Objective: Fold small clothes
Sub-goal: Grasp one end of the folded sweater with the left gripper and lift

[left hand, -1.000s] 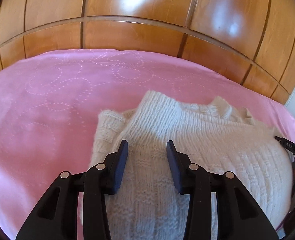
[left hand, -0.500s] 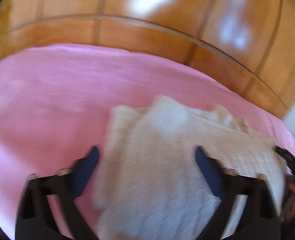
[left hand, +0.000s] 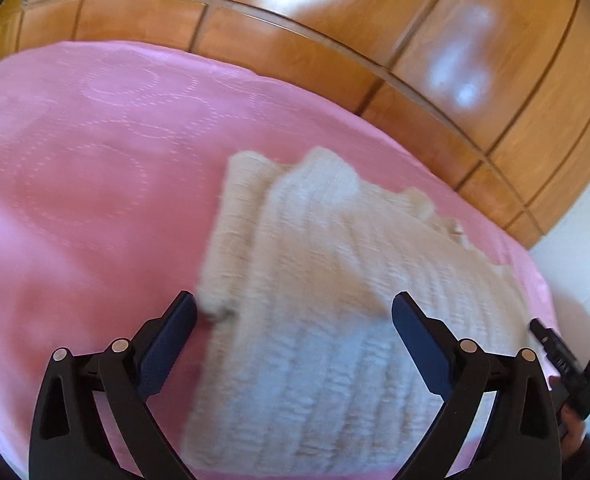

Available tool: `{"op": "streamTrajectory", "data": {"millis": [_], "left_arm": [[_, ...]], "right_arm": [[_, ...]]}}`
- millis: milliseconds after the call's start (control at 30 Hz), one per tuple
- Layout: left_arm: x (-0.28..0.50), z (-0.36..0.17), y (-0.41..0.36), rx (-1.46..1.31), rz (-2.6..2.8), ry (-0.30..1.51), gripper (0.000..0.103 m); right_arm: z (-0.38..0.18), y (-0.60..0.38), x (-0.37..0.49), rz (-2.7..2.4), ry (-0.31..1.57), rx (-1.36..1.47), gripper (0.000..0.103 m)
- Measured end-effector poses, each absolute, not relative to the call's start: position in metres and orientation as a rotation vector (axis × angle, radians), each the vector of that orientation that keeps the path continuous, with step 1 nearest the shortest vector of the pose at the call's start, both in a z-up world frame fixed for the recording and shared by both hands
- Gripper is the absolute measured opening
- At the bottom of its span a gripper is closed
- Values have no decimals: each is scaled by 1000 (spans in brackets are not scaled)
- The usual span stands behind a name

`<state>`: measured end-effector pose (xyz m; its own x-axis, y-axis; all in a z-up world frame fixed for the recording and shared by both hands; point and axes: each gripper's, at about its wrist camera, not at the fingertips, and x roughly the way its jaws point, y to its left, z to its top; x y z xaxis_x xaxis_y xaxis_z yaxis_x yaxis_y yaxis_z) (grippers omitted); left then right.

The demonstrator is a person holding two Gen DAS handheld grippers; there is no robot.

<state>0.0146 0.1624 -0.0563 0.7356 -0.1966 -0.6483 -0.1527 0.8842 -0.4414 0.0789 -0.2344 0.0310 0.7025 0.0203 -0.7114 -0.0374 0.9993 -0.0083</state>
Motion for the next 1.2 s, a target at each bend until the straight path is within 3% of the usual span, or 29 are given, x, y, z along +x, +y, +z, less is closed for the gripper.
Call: {"op": "streamTrajectory", "data": {"millis": [333, 400, 500, 633, 800, 833, 967, 1100, 1200], "left_arm": [[17, -59, 164, -607, -88, 745, 96], [20, -60, 161, -597, -75, 748, 87], [20, -61, 158, -564, -56, 749, 82], [21, -64, 152, -513, -40, 754, 82], [22, -65, 150, -507, -16, 747, 82], [23, -64, 152, -526, -15, 748, 79], [25, -65, 162, -623, -48, 774, 42], [26, -63, 161, -640, -76, 790, 31], [25, -55, 161, -665, -79, 777, 29]], "right_arm": [[34, -208, 16, 123, 818, -97, 101], [34, -203, 10, 138, 807, -115, 101], [32, -189, 8, 153, 787, -165, 101], [-6, -181, 14, 150, 921, -211, 101], [-8, -189, 13, 160, 909, -157, 101], [-7, -189, 10, 157, 906, -157, 101], [-7, -189, 10, 156, 898, -150, 101], [-7, -189, 9, 155, 895, -150, 101], [-7, -189, 10, 156, 895, -149, 101]]}}
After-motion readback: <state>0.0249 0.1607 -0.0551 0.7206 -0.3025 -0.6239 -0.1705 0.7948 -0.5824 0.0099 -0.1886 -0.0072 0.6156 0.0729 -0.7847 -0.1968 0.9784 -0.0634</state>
